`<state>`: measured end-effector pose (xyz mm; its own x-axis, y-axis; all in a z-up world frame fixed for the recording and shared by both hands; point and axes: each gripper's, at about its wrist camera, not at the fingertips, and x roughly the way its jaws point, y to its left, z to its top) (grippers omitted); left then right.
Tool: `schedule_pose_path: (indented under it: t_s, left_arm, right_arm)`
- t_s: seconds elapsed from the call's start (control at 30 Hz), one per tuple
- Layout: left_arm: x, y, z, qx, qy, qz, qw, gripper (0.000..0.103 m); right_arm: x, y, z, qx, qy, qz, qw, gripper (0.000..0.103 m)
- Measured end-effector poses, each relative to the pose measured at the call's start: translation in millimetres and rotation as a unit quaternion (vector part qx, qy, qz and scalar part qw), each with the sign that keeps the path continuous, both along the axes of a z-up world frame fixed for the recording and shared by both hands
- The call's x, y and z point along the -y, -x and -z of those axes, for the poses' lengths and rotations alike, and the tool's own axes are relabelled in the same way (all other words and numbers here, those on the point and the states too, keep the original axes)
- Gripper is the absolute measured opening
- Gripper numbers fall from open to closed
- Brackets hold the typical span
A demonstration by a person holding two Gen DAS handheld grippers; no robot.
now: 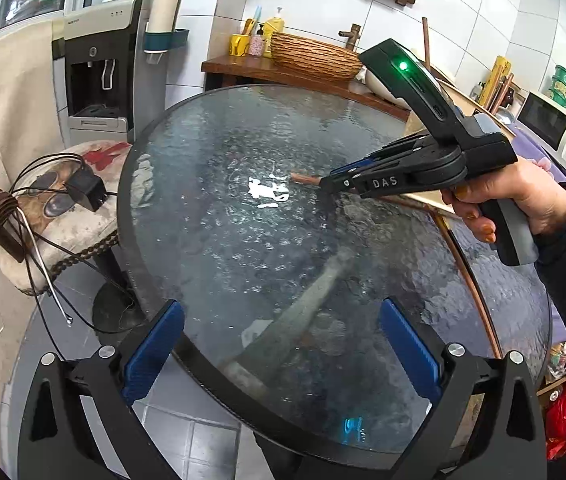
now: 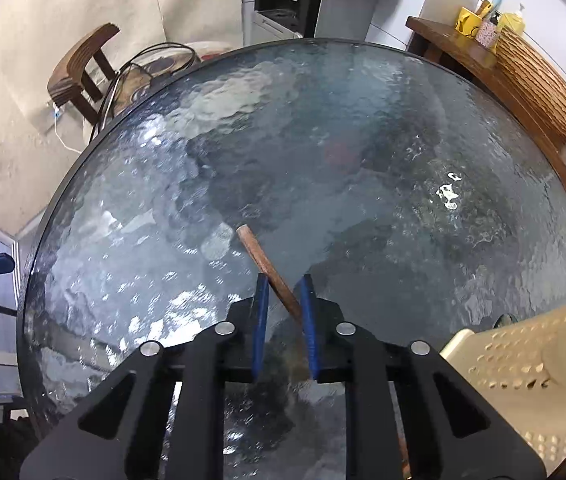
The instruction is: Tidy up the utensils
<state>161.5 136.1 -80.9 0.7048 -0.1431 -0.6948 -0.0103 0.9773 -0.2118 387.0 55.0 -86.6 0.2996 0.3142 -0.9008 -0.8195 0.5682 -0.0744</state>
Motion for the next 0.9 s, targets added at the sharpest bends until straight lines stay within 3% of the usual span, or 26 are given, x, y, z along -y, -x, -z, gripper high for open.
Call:
schedule_pose_path:
  t_s: [0.13, 0.23, 0.53, 0.8, 0.9]
  left_arm:
    - [7.2, -0.1, -0.9, 0.0, 0.002, 0.006, 1.0, 0.096]
    - [10.3, 1.4, -1.9, 0.001, 0.002, 0.011, 0.9999, 0.096]
    - [19.7, 0.6, -6.2, 0.007, 0.005, 0.015, 0.9998, 0.096]
    - [32.8, -2.4, -26.6, 0.039, -0.004, 0.022, 0.999, 0.096]
    - [39.9, -6.3, -44.6, 0.072, -0.006, 0.029, 0.997, 0.096]
  right_arm:
    - [-6.2, 27.0, 1.1, 0.056, 0.018, -0.043, 0.997, 0.007]
    - [-1.2, 34.2, -7.6, 0.075, 0.001, -0.039, 0.996, 0.007]
    - [44.7, 55.7, -75.1, 0.092, -0.116, 0.01, 0.989, 0.007]
    - [105.0, 91.5, -145.1, 0.123, -0.224, 0.044, 0.966, 0.007]
    - [126.5, 103.7, -167.4, 0.139, -0.253, 0.053, 0.956, 0.007]
